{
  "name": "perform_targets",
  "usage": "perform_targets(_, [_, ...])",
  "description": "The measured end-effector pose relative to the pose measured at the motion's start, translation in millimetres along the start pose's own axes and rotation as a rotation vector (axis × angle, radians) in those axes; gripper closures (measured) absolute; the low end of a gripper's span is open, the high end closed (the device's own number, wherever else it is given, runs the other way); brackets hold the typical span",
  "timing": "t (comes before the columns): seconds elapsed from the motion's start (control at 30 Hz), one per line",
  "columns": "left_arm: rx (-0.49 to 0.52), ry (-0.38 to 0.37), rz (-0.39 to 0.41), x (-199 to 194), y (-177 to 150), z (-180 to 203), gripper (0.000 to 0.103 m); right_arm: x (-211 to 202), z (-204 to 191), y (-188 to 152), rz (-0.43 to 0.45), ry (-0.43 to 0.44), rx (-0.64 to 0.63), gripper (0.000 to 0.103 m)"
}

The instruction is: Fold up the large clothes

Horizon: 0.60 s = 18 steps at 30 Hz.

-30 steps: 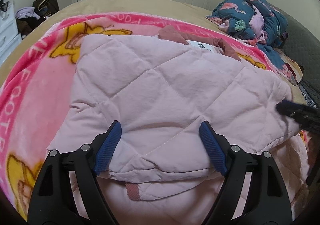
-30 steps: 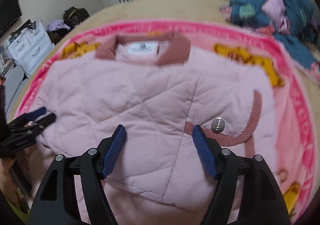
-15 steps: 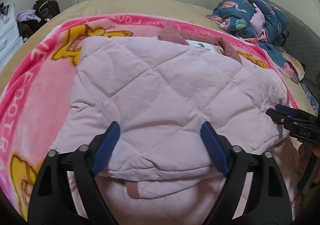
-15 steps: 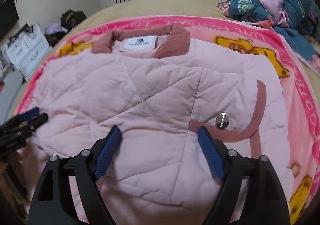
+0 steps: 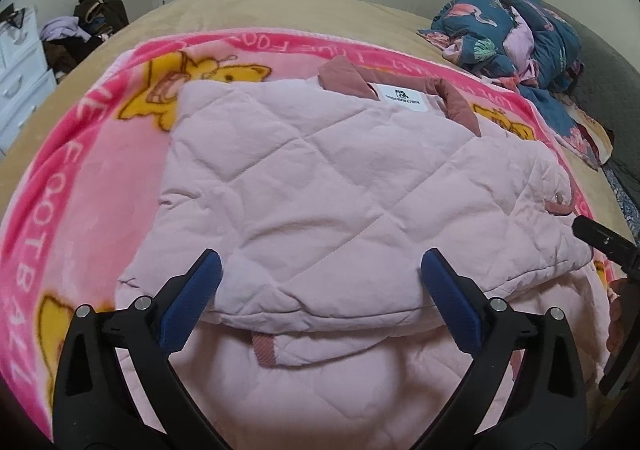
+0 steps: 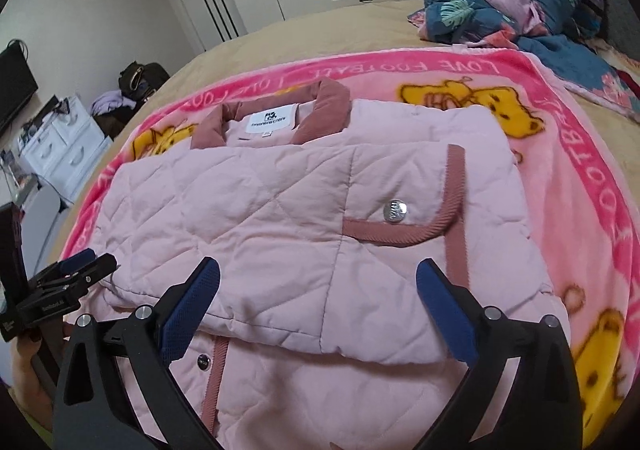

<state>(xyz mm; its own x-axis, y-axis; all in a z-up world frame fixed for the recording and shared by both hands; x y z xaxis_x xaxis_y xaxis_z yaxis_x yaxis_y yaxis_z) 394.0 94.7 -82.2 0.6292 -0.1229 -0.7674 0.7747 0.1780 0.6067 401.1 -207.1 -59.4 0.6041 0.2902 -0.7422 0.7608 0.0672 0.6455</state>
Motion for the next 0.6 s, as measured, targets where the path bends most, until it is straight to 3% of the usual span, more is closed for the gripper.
perform_targets(0.6, [-0.003, -0.019, 0.127, -75.8, 13.5, 12.2, 0.009, -69.2, -14.6, 7.5, 0.123, -0.001, -0.045, 0.005])
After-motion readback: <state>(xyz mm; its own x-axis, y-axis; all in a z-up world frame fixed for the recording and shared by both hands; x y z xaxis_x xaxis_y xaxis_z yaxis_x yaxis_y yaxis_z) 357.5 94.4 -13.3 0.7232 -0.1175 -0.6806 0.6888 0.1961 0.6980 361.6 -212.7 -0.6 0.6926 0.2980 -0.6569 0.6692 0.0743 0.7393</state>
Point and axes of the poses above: each gripper's, at about its wrist camera, not at the fingertips, and x roughly the way its jaws point, z to its right, y to its top, the point moved 4 cm from there along x, roughly the way its jaws point, and after that the axes turned 7 degrees about -x, right-handed, at the moved point
